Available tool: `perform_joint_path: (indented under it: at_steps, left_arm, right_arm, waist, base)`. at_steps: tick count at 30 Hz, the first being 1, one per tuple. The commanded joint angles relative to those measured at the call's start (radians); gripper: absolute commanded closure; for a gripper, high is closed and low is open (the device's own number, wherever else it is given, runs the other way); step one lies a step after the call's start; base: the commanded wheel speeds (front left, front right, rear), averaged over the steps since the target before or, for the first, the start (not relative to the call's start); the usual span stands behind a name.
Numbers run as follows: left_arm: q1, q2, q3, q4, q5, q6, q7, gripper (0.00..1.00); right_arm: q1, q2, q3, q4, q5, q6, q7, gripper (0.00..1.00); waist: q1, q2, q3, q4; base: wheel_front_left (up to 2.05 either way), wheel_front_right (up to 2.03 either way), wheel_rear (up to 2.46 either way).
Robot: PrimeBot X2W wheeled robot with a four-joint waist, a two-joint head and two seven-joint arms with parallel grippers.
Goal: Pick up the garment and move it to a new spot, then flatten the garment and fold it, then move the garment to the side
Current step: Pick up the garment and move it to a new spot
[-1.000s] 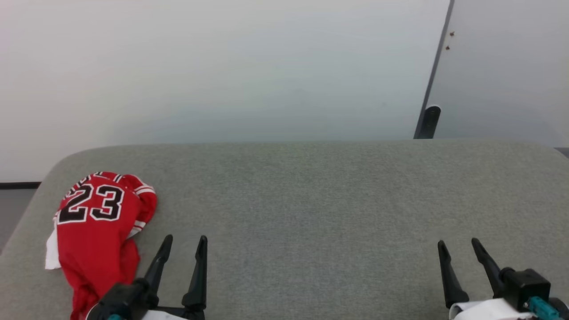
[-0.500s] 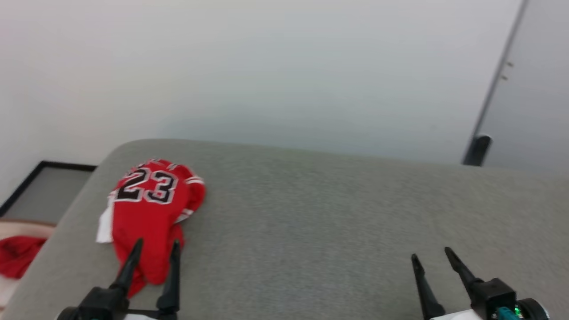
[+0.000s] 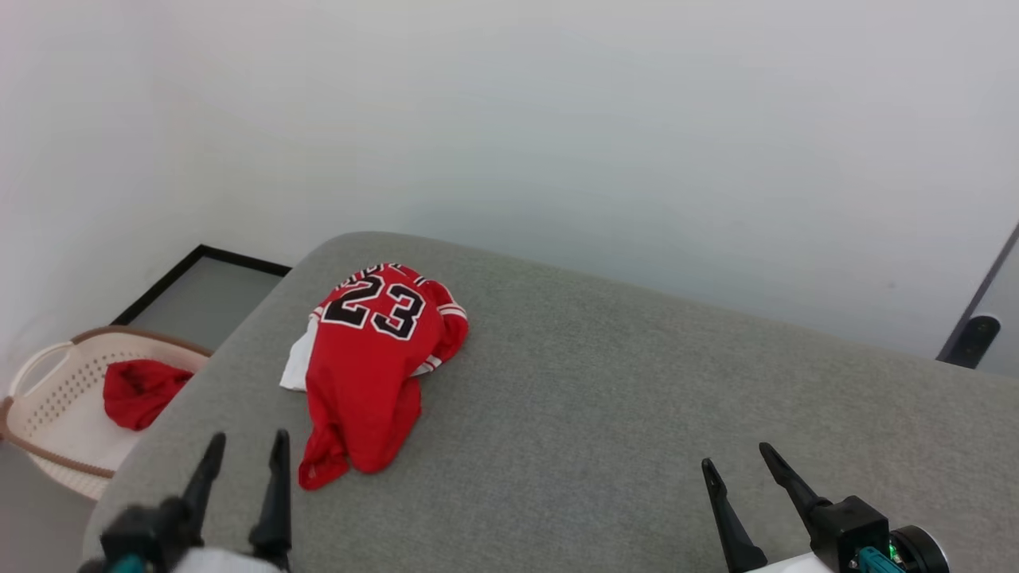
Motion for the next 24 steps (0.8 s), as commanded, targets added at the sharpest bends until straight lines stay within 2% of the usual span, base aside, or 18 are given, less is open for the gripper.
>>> perform_joint_path:
  at_steps: [1, 7, 12, 19, 24]
  left_arm:
    - [-0.029, 0.009, 0.003, 0.005, -0.024, -0.005, 0.022, 0.00]
    - [-0.165, 0.074, 0.007, 0.013, -0.159, -0.012, 0.208, 0.00]
    - [-0.338, 0.178, 0.001, 0.049, -0.283, -0.014, 0.434, 0.00]
    - [-0.597, 0.300, -0.065, 0.160, -0.417, -0.015, 0.693, 0.00]
    - [-0.736, 0.365, -0.107, 0.285, -0.444, -0.010, 0.877, 0.00]
  right_arm:
    - [-0.005, 0.003, 0.000, 0.001, 0.000, 0.000, 0.002, 0.00]
    - [-0.023, 0.002, 0.000, -0.020, -0.029, 0.000, 0.028, 0.00]
    - [-0.034, -0.017, -0.009, -0.061, -0.048, 0.000, 0.058, 0.00]
    - [-0.091, -0.052, -0.024, -0.142, -0.059, 0.000, 0.091, 0.00]
    - [-0.131, -0.066, -0.014, -0.176, -0.057, 0.000, 0.104, 0.00]
  waist:
    - [0.0000, 0.0000, 0.007, 0.004]
    - [0.0000, 0.0000, 0.071, -0.047]
    - [0.0000, 0.0000, 0.153, -0.096]
    - [0.0000, 0.0000, 0.314, -0.156]
    - [0.0000, 0.0000, 0.400, -0.202]
  base:
    - [0.00, 0.00, 0.00]
    - [0.00, 0.00, 0.00]
    - [0.00, 0.00, 0.00]
    - [0.00, 0.00, 0.00]
    - [0.00, 0.00, 0.00]
